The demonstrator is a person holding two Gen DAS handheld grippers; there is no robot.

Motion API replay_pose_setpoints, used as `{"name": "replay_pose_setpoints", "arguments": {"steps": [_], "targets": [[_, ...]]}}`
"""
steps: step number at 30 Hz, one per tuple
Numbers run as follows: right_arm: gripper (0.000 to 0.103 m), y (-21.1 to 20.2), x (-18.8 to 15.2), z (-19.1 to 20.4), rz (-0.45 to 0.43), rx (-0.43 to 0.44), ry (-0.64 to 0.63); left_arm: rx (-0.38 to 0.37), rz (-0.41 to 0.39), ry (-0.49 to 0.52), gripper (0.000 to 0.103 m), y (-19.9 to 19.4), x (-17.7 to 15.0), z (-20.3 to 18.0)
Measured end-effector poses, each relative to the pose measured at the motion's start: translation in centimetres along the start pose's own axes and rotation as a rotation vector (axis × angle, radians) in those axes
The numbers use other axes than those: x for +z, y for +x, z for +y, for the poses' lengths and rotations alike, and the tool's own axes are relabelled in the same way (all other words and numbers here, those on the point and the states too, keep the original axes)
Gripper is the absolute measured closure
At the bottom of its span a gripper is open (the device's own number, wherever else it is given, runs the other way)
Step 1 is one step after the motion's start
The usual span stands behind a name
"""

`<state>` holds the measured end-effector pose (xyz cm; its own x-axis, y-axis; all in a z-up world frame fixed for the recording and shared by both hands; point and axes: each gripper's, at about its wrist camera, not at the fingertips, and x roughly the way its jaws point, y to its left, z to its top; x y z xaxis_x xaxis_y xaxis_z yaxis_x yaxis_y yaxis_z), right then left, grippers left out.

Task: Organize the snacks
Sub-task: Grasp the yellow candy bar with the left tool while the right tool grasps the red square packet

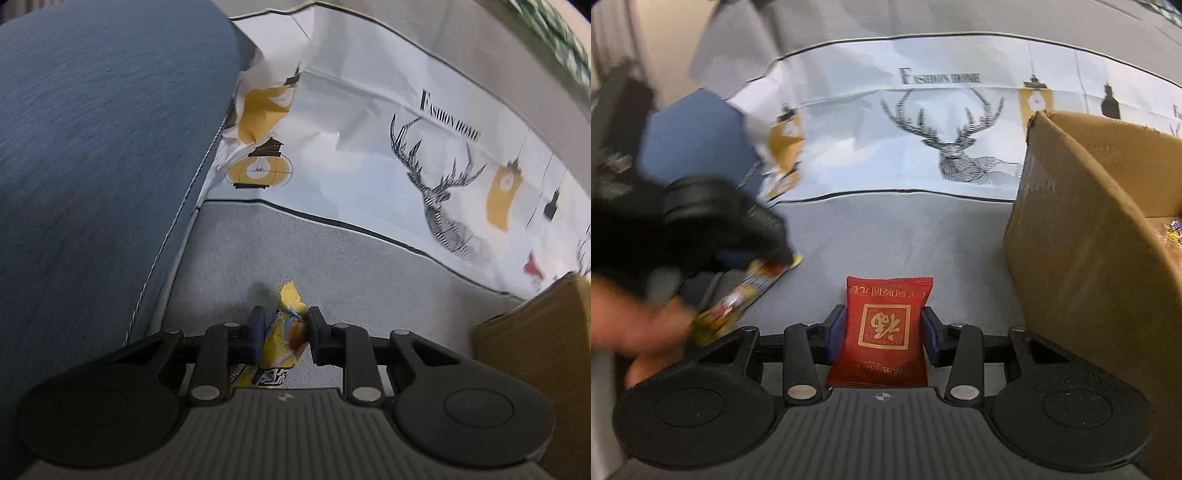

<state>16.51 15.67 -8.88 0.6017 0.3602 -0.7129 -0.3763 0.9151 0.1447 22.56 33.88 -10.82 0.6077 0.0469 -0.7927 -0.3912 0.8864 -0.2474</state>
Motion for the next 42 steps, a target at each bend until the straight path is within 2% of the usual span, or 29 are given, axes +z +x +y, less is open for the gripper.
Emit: {"name": "replay_pose_setpoints", "arguments": {"steps": [3, 8, 12, 16, 19, 21, 24, 28, 31, 34, 37, 40, 42], "targets": [[0.059, -2.5, -0.8, -0.5, 0.009, 0.047, -0.039, -0.003, 0.003, -0.009, 0.077, -1.6, -1.2, -0.4], [0.059, -6.2, -2.2, -1.8, 0.044, 0.114, -0.085, -0.007, 0.012, 0.059, 0.077, -5.3, -4.5, -2.2], [0.059, -9.4, -4.7, -1.5, 0.074, 0.152, -0.142, -0.009, 0.001, 0.1, 0.077, -8.8, -7.6, -2.5], [0.059, -11.7, -7.4, -1.6, 0.088, 0.173, -0.162, -0.02, -0.009, 0.087, 0.077, -11.5, -10.3, -1.8], [0.059, -12.2, -9.1, -2.1, 0.113, 0.185, -0.151, -0.099, -0.059, 0.048, 0.077, -13.1, -11.9, -1.2], [0.059, -12.2, -10.2, -2.3, 0.13, 0.186, -0.157, -0.152, -0.046, 0.039, 0.077, -13.3, -13.1, -1.2], [0.059, -12.5, -11.7, -2.2, 0.135, 0.189, -0.194, -0.184, -0.011, 0.076, 0.077, -13.8, -14.8, -2.1], [0.059, -12.4, -11.9, -2.8, 0.157, 0.204, -0.175, -0.182, 0.095, 0.162, 0.077, -14.6, -15.7, -3.4], [0.059, -12.0, -11.8, -3.1, 0.162, 0.188, -0.179, -0.138, 0.169, 0.189, 0.077, -15.0, -15.7, -3.6], [0.059, -11.6, -11.8, -3.0, 0.176, 0.187, -0.17, -0.101, 0.168, 0.185, 0.077, -14.9, -15.7, -3.2], [0.059, -11.4, -11.8, -2.7, 0.173, 0.181, -0.194, -0.068, 0.178, 0.151, 0.077, -14.1, -17.1, -2.1], [0.058, -11.3, -11.8, -2.8, 0.171, 0.176, -0.194, -0.087, 0.131, 0.085, 0.077, -13.4, -18.4, -0.6], [0.058, -11.2, -11.6, -3.1, 0.171, 0.178, -0.182, -0.116, 0.133, 0.013, 0.077, -12.7, -19.4, 0.5]]}}
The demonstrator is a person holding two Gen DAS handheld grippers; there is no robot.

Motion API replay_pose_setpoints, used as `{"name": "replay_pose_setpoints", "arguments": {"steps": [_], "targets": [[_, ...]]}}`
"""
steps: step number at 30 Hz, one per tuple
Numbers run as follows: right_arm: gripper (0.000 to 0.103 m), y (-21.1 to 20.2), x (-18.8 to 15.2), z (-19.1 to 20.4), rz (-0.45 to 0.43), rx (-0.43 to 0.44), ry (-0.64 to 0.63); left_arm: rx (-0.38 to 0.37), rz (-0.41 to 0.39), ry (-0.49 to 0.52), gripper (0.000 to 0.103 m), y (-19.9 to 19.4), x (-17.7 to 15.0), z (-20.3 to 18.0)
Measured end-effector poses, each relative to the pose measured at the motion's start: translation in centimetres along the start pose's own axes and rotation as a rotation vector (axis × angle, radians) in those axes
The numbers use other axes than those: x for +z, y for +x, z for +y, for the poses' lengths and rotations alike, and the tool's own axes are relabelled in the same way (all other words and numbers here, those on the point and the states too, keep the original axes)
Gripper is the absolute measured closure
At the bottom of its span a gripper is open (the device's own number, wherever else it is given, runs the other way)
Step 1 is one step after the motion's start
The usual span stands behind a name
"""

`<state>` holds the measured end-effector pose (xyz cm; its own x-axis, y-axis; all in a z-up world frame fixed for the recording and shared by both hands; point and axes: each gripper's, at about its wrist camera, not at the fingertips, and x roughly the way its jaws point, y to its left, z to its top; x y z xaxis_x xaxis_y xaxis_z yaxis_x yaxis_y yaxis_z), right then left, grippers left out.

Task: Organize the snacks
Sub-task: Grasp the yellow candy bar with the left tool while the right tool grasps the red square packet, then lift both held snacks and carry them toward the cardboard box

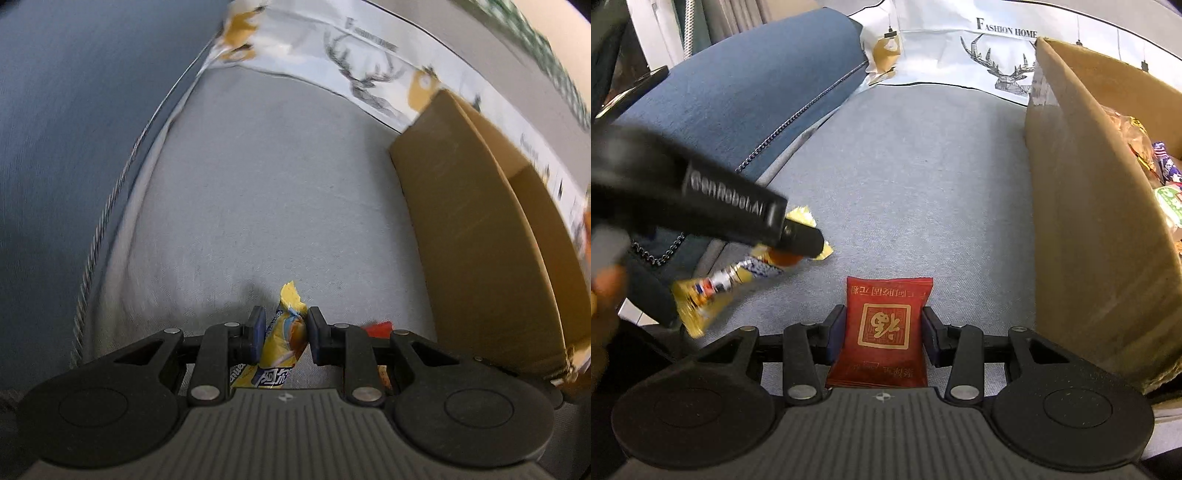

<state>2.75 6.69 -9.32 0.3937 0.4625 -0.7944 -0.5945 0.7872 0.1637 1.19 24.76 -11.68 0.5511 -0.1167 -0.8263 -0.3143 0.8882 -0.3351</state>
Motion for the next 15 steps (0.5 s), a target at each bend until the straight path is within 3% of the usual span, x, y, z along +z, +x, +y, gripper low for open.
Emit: {"name": "replay_pose_setpoints", "arguments": {"steps": [4, 11, 15], "targets": [[0.058, -0.2, -0.1, -0.2, -0.004, 0.014, 0.006, -0.073, -0.019, -0.052, 0.076, -0.3, -1.0, 0.6], [0.053, 0.0, -0.2, -0.3, 0.028, 0.027, 0.025, -0.093, -0.018, -0.078, 0.075, -0.5, -1.7, 0.6], [0.045, 0.1, -0.3, 0.2, 0.033, 0.018, -0.007, -0.121, -0.02, -0.089, 0.064, -1.1, -1.8, 0.7]]}}
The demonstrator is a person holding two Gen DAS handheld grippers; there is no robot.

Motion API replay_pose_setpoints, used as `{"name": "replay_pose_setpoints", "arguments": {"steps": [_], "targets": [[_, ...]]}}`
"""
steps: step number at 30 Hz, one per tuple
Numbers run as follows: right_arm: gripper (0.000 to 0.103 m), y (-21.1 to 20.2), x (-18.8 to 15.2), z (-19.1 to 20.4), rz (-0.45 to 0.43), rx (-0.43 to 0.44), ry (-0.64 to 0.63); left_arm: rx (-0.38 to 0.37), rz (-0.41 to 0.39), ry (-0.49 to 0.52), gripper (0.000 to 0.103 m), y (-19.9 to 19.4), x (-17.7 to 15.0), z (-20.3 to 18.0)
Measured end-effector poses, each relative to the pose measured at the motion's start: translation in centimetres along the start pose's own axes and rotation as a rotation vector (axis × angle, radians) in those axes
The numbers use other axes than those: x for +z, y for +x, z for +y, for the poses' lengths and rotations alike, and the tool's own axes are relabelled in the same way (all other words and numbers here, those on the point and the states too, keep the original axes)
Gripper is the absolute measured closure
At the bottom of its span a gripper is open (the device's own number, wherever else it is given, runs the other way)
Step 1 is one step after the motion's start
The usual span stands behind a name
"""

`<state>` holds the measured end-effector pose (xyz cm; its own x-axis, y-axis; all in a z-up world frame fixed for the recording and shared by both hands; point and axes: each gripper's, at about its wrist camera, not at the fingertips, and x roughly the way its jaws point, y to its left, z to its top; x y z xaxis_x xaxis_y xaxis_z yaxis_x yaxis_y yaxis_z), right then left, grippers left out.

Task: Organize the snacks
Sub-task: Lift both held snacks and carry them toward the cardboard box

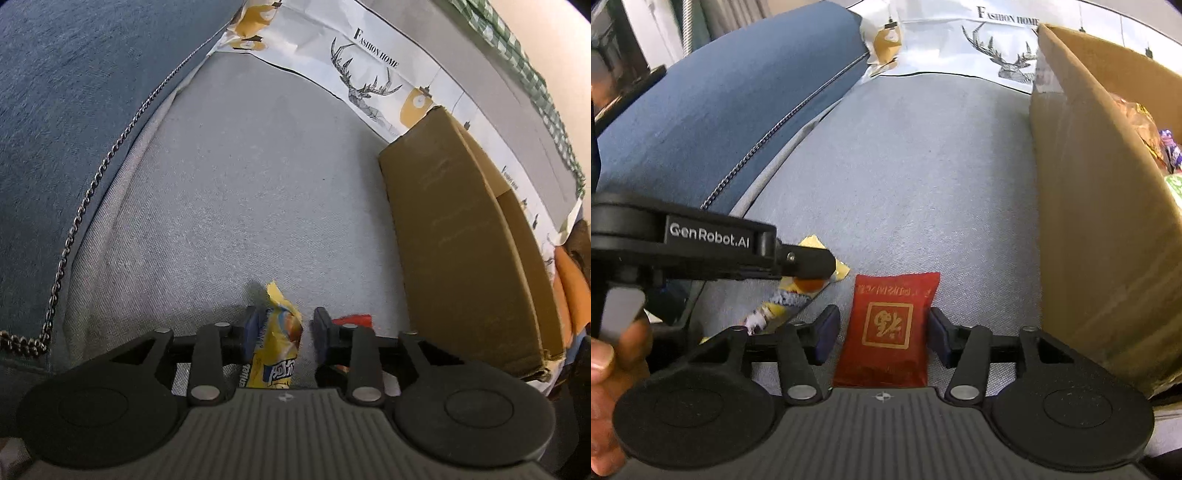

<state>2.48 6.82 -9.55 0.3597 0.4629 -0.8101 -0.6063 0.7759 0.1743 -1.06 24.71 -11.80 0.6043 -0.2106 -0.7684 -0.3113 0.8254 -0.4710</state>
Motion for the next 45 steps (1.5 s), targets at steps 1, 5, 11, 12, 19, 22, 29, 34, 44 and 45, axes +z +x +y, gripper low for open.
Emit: {"name": "replay_pose_setpoints", "arguments": {"steps": [1, 5, 11, 12, 19, 22, 29, 34, 44, 45], "targets": [[0.045, 0.0, 0.0, 0.0, 0.003, 0.0, -0.002, -0.014, 0.005, -0.01, 0.061, 0.0, 0.1, 0.1], [0.043, 0.2, -0.1, 0.2, 0.011, -0.007, -0.014, -0.029, 0.009, -0.034, 0.059, -0.4, -0.1, 0.3], [0.042, 0.2, -0.1, 0.2, 0.015, -0.011, -0.036, -0.019, 0.027, -0.024, 0.057, -0.2, -0.2, 0.0], [0.042, 0.3, -0.1, 0.3, 0.016, -0.012, -0.04, -0.017, 0.027, -0.016, 0.055, -0.2, -0.2, -0.1], [0.04, 0.4, 0.1, 0.2, 0.018, -0.021, -0.052, -0.005, 0.022, -0.005, 0.045, -0.4, -0.5, -0.4], [0.04, 0.5, 0.0, 0.3, 0.018, -0.03, -0.074, 0.007, 0.031, 0.012, 0.045, -0.3, -0.8, -0.8], [0.04, 0.7, -0.1, 0.8, 0.019, -0.052, -0.129, 0.083, 0.034, 0.123, 0.044, 0.3, -1.5, -2.7], [0.041, 0.6, -0.3, 0.7, 0.017, -0.055, -0.141, 0.111, 0.034, 0.163, 0.044, 0.4, -1.8, -3.3], [0.057, 0.5, -0.4, 0.8, -0.001, -0.071, -0.121, 0.179, 0.027, 0.187, 0.065, 0.5, -1.9, -3.8], [0.058, 0.5, -0.4, 0.8, -0.003, -0.073, -0.122, 0.187, 0.027, 0.198, 0.073, 0.6, -1.9, -3.9]]}}
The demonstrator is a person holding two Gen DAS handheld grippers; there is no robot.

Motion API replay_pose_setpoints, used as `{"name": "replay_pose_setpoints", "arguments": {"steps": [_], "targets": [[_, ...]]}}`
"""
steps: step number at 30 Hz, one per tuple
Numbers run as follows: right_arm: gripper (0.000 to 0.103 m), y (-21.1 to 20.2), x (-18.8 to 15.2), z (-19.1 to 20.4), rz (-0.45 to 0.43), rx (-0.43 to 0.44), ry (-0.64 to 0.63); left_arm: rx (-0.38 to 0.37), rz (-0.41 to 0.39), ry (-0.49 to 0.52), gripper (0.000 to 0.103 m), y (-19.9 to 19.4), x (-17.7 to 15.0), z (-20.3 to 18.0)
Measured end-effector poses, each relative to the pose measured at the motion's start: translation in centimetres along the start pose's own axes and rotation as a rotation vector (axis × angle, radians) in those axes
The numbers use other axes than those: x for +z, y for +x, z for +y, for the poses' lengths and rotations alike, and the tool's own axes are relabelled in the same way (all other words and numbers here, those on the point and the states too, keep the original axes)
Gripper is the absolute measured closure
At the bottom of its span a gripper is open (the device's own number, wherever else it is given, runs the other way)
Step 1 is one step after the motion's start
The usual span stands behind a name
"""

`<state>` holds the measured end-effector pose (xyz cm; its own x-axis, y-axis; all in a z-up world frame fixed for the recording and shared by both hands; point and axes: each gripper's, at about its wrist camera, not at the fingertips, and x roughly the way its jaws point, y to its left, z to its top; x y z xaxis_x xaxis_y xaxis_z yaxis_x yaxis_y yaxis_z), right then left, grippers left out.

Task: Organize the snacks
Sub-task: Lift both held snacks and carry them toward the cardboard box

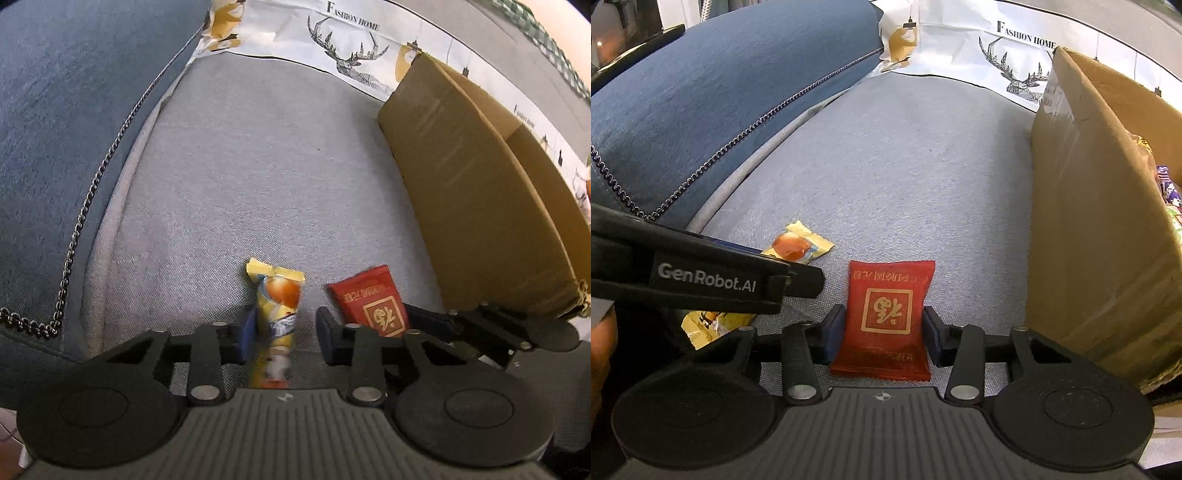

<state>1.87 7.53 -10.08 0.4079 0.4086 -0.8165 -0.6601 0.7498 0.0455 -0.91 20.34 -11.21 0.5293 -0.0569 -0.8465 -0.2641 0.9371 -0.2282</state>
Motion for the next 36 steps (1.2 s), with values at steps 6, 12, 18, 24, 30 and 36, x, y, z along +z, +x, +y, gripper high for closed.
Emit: {"name": "replay_pose_setpoints", "arguments": {"steps": [6, 12, 18, 24, 30, 36], "targets": [[0.058, -0.5, -0.3, 0.6, -0.036, -0.011, -0.014, 0.001, -0.032, 0.005, 0.084, -0.6, -0.2, 0.1], [0.059, -2.1, -0.3, 1.1, -0.109, -0.021, -0.047, -0.044, -0.114, -0.053, 0.085, -2.0, -0.2, 1.1], [0.059, -4.8, -0.2, 1.3, -0.21, -0.022, -0.068, -0.102, -0.294, -0.053, 0.084, -5.1, -1.3, 1.5], [0.059, -8.9, -0.1, 0.7, -0.349, -0.019, -0.073, -0.138, -0.432, -0.01, 0.084, -7.7, -2.4, 0.8], [0.059, -13.2, -0.5, -1.5, -0.487, -0.044, -0.05, -0.167, -0.47, -0.021, 0.084, -8.4, -2.5, 0.6], [0.059, -16.8, -0.7, -5.4, -0.574, -0.086, 0.045, -0.161, -0.463, -0.02, 0.084, -8.2, -2.2, 0.4]]}}
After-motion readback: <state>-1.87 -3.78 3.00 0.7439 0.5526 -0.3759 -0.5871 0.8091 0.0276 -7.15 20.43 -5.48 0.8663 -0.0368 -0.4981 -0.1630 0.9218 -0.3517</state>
